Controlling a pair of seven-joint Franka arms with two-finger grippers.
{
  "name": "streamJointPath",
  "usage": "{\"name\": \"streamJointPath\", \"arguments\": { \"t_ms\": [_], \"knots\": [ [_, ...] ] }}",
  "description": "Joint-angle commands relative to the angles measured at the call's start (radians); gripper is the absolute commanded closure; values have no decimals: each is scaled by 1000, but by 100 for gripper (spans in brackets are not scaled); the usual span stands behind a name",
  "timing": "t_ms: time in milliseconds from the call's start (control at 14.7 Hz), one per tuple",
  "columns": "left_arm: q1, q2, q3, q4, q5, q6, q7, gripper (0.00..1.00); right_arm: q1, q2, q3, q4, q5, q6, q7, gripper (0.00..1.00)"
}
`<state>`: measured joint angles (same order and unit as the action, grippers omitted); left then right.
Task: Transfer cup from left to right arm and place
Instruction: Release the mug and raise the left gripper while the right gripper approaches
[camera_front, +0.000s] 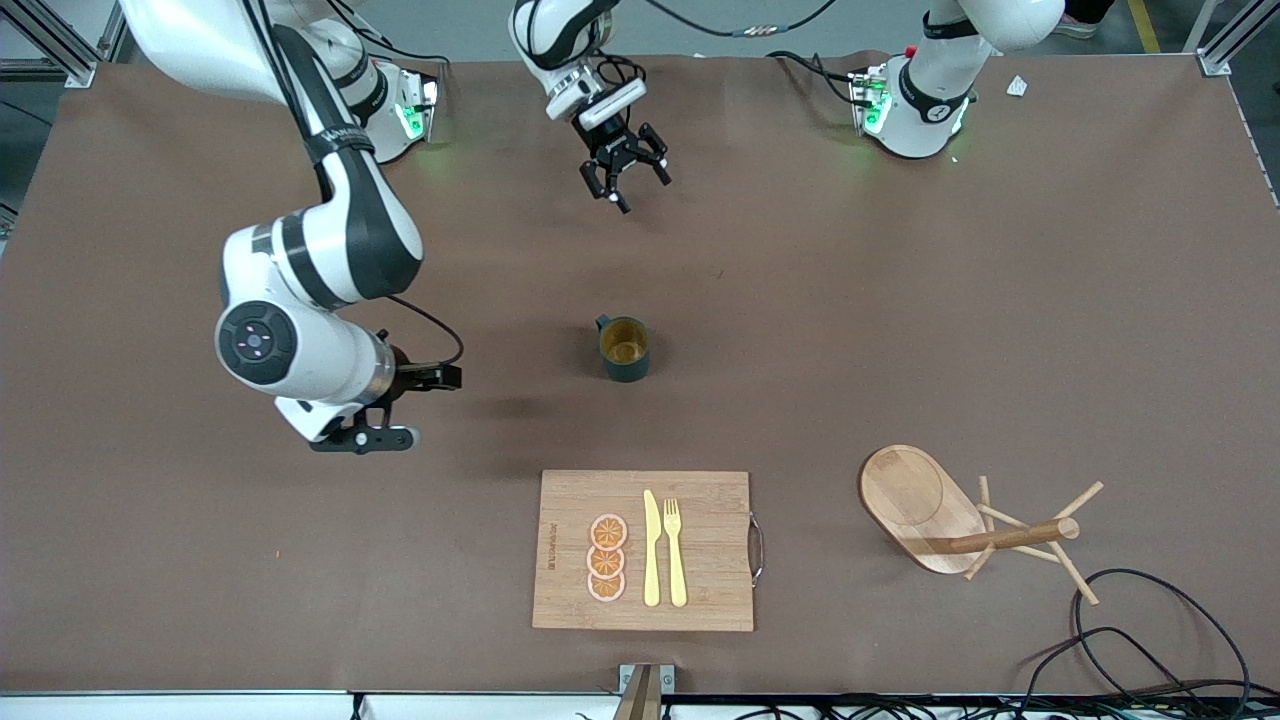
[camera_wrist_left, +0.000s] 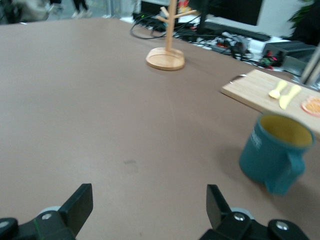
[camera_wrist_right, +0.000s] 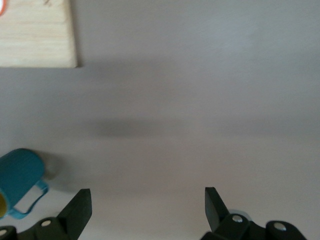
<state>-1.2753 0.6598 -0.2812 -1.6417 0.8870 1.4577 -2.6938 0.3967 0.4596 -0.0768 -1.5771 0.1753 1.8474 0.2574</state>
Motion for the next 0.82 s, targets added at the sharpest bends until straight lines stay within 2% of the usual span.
{"name": "streamJointPath", "arguments": {
  "t_ms": [0,204,409,749],
  "knots": [
    [54,-276,-7,-228,-72,82,0,0,22,-12,-8,-61,73,58,19,0],
    [121,-383,-6,-244,-146,79,81,0,74,-12,-8,-80,81,69,81,0],
    [218,-468,-6,-241,-172,76,211,0,138,-21,-8,-101,82,76,170,0],
    [365,-607,-1,-230,-250,78,443,0,230,-55,-8,-202,82,202,290,0]
  ]
}}
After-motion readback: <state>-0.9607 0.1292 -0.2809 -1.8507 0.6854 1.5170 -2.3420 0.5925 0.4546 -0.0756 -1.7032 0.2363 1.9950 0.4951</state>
